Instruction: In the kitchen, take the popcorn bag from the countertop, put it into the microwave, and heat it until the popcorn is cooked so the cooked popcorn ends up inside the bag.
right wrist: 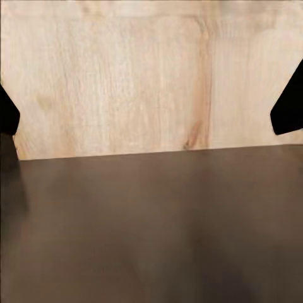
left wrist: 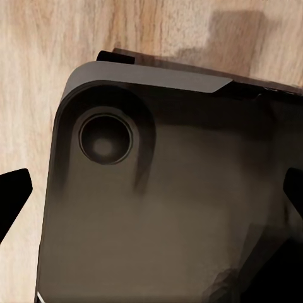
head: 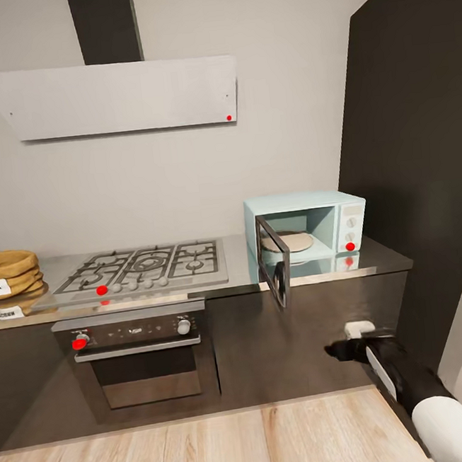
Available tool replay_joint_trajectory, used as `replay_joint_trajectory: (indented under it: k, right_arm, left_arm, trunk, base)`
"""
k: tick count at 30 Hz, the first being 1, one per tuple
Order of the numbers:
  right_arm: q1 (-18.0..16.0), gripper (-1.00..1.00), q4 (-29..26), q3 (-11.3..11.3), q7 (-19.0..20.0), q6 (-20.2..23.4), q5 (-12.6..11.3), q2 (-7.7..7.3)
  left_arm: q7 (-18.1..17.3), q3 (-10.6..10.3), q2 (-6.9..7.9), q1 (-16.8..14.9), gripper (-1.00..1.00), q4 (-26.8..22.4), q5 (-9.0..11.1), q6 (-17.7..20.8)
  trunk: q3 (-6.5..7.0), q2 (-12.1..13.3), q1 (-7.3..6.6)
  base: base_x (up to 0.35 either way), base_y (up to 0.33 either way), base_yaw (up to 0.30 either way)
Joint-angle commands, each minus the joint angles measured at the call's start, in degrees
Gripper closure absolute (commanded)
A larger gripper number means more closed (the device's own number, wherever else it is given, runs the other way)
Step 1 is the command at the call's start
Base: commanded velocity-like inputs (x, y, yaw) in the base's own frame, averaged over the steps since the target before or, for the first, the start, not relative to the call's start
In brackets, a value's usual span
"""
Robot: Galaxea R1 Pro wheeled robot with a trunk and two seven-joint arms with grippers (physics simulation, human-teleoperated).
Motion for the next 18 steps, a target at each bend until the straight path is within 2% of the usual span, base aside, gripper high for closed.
replay_joint_trajectory:
  k: [1, 2, 3, 5, 6, 7, 9, 10, 12, 13, 16, 17, 18]
  right_arm:
    - [-0.1, -1.0, 3.1, -0.2, 0.5, -1.1, 0.6, -0.33]
    - [-0.1, -1.0, 7.6, -0.2, 0.5, -3.1, 0.7, -0.81]
    - [-0.1, -1.0, 14.3, -0.2, 0.5, -6.1, 0.8, -1.61]
    - [-0.1, -1.0, 22.5, -0.1, 0.5, -10.8, 0.9, -2.8]
    - [-0.1, -1.0, 28.6, -0.1, 0.4, -14.9, 0.9, -3.44]
    - [0.0, -1.0, 38.1, 0.2, 0.3, -22.8, 1.0, -3.87]
    - [0.5, -1.0, 42.2, 0.4, 0.1, -29.5, 1.8, -3.83]
    - [1.2, -1.0, 42.6, 0.5, 0.1, -30.4, 2.2, -3.68]
    - [6.2, -1.0, 43.1, 0.5, 0.0, -32.7, 3.4, -3.34]
    - [12.0, -1.0, 43.2, 0.5, -0.2, -35.8, 3.9, -2.99]
    - [21.6, -1.0, 43.3, 0.3, -0.3, -40.1, 3.7, -2.53]
    - [23.9, -1.0, 43.3, 0.2, -0.4, -41.0, 3.6, -2.12]
    - [27.9, -1.0, 43.3, 0.0, -0.4, -43.0, 3.5, -0.7]
  left_arm:
    - [0.0, 0.1, -0.02, 0.0, -1.0, 0.0, 0.3, -0.1]
    - [0.0, 0.1, -0.02, 0.0, -1.0, 0.0, 0.3, -0.1]
    - [0.0, 0.1, -0.02, 0.0, -1.0, 0.0, 0.3, -0.1]
    - [0.0, 0.1, -0.02, 0.0, -1.0, 0.0, 0.3, -0.1]
    - [0.0, 0.1, -0.03, 0.0, -1.0, 0.0, 0.3, -0.1]
    - [0.0, 0.1, -0.05, 0.0, -1.0, 0.0, 0.3, -0.1]
    - [0.0, 0.1, -0.02, 0.0, -1.0, 0.0, 0.3, -0.1]
    - [0.0, 0.1, -0.02, 0.0, -1.0, 0.0, 0.3, -0.1]
    - [0.0, 0.1, -0.02, 0.0, -1.0, 0.0, 0.3, -0.1]
    - [0.0, 0.1, -0.02, 0.0, -1.0, 0.0, 0.3, -0.1]
    - [0.0, 0.1, -0.02, 0.0, -1.0, 0.0, 0.3, -0.1]
    - [0.0, 0.1, -0.02, 0.0, -1.0, 0.0, 0.3, -0.1]
    - [0.0, 0.1, -0.02, 0.0, -1.0, 0.0, 0.3, -0.1]
  trunk:
    - [-0.05, 0.0, 0.0]
    - [-0.05, 0.0, 0.0]
    - [-0.05, 0.0, 0.0]
    - [-0.05, 0.0, 0.0]
    - [-0.05, 0.0, 0.0]
    - [-0.05, 0.0, 0.0]
    - [-0.05, 0.0, 0.0]
    - [-0.05, 0.0, 0.0]
    - [-0.05, 0.0, 0.0]
    - [-0.05, 0.0, 0.0]
    - [-0.05, 0.0, 0.0]
    - [-0.05, 0.0, 0.0]
    - [-0.05, 0.0, 0.0]
  base:
    - [0.0, 0.0, 0.0]
    - [0.0, 0.0, 0.0]
    - [0.0, 0.0, 0.0]
    - [0.0, 0.0, 0.0]
    - [0.0, 0.0, 0.0]
    - [0.0, 0.0, 0.0]
    - [0.0, 0.0, 0.0]
    - [0.0, 0.0, 0.0]
    - [0.0, 0.0, 0.0]
    - [0.0, 0.0, 0.0]
    - [0.0, 0.0, 0.0]
    - [0.0, 0.0, 0.0]
    - [0.0, 0.0, 0.0]
